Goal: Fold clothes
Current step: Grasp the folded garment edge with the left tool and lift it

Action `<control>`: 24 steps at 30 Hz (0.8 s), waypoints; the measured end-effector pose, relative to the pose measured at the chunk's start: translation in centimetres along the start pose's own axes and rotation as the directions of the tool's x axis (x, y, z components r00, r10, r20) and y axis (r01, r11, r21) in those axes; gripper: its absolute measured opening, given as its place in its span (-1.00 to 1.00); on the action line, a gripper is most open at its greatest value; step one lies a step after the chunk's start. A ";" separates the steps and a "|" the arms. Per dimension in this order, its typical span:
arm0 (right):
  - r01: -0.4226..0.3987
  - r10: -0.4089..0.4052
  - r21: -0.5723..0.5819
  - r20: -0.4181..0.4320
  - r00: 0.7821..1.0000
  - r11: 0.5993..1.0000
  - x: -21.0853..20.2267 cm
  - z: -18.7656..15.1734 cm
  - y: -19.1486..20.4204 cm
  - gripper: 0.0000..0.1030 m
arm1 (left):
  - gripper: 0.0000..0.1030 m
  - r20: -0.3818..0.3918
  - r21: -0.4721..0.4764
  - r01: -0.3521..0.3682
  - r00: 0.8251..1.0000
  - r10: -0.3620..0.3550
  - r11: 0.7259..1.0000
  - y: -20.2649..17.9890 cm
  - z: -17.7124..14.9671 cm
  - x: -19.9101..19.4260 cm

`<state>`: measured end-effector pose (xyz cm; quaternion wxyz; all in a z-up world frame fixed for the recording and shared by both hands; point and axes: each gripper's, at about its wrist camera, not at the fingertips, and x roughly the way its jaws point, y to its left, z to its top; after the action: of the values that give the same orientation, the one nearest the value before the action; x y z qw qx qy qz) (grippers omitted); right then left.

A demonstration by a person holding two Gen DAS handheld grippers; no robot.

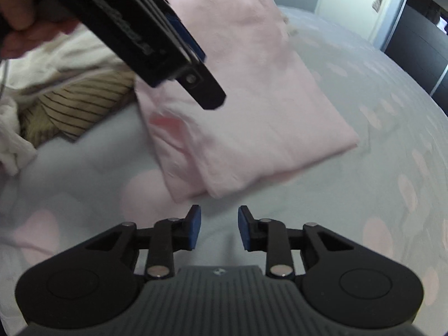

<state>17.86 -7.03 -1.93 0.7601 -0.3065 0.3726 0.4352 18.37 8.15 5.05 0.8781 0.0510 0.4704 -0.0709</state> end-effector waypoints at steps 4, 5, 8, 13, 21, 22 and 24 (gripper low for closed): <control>0.085 -0.078 0.089 -0.079 0.994 0.992 0.0 -0.7 -3.0 -0.35 | 0.08 -0.019 0.010 -0.106 0.994 0.106 0.994 -3.5 0.1 2.4; 0.105 -0.094 0.116 -0.093 0.991 0.988 -0.2 -0.9 -3.8 -0.31 | 0.08 -0.021 0.024 -0.128 0.991 0.129 0.991 -4.5 -0.2 3.2; 0.129 -0.114 0.202 -0.087 0.990 0.971 -1.6 -1.5 -6.4 -0.19 | 0.10 -0.015 0.053 -0.220 0.975 0.221 0.974 -7.2 -0.9 5.5; 0.123 -0.115 0.281 -0.048 0.992 0.952 -3.9 -2.7 -8.8 -0.08 | 0.10 -0.030 0.151 -0.317 0.945 0.325 0.936 -8.8 -2.1 9.2; 0.104 -0.101 0.245 -0.026 0.995 0.964 -4.4 -3.5 -9.3 -0.03 | -0.34 -0.073 0.100 -0.265 0.959 0.273 0.959 -5.7 -1.8 9.9; 0.102 -0.101 0.236 -0.015 0.995 0.966 -4.4 -3.5 -9.2 -0.03 | -0.42 -0.076 0.102 -0.260 0.960 0.268 0.960 -5.5 -1.9 9.8; 0.103 -0.108 0.228 0.009 0.994 0.968 -4.3 -3.2 -9.2 -0.03 | -0.56 -0.084 0.105 -0.243 0.964 0.252 0.964 -5.0 -1.9 9.6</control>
<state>23.58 -15.43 1.26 0.8161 -0.2325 0.3950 0.3519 21.20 2.77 -4.11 0.8529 0.1539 0.4985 0.0201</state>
